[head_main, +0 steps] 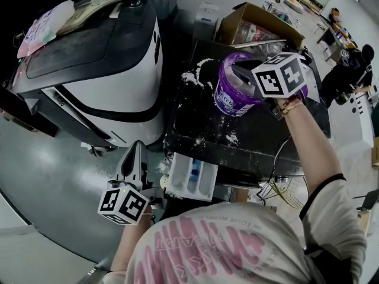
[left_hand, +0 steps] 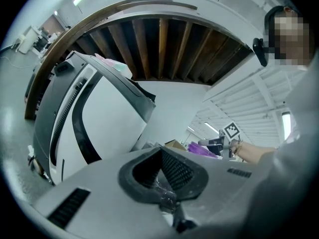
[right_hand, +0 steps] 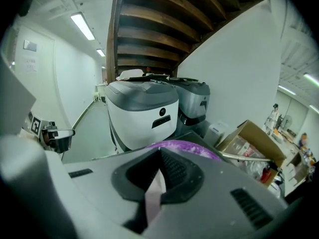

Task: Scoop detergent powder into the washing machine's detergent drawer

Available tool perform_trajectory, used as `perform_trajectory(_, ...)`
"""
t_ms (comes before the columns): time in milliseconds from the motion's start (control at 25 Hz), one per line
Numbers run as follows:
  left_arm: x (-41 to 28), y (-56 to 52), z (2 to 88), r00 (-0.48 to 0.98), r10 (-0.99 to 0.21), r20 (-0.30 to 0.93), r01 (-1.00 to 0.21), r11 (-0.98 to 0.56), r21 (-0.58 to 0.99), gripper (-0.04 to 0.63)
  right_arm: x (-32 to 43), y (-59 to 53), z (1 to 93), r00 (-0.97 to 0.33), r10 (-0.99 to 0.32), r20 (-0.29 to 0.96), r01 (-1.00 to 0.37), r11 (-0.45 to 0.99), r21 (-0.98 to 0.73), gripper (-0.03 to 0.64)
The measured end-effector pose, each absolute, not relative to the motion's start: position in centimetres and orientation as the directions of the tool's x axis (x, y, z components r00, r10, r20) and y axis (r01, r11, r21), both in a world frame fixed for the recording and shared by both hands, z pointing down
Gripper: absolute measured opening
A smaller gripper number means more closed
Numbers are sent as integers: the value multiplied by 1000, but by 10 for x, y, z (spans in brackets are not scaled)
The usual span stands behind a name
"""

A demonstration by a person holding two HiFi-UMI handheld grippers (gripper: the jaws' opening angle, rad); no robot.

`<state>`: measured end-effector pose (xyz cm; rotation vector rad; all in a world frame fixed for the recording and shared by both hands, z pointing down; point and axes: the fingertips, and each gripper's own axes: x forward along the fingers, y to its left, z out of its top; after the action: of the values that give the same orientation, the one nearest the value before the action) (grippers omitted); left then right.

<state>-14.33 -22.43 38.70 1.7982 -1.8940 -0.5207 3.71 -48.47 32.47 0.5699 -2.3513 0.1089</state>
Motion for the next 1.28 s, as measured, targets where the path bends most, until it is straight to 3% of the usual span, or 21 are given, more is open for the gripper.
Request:
perform_trajectory(1040,-139,-210,372,-5,-999,34,-827,23,561,0,53,-431,300,-756,-325,568,-437,897,-67,0)
perform_trajectory(1280,-141,-206,368,-5,-999,38,-832,25,554,0,68,-435,293,-799,-347,491,-502,835,-225,2)
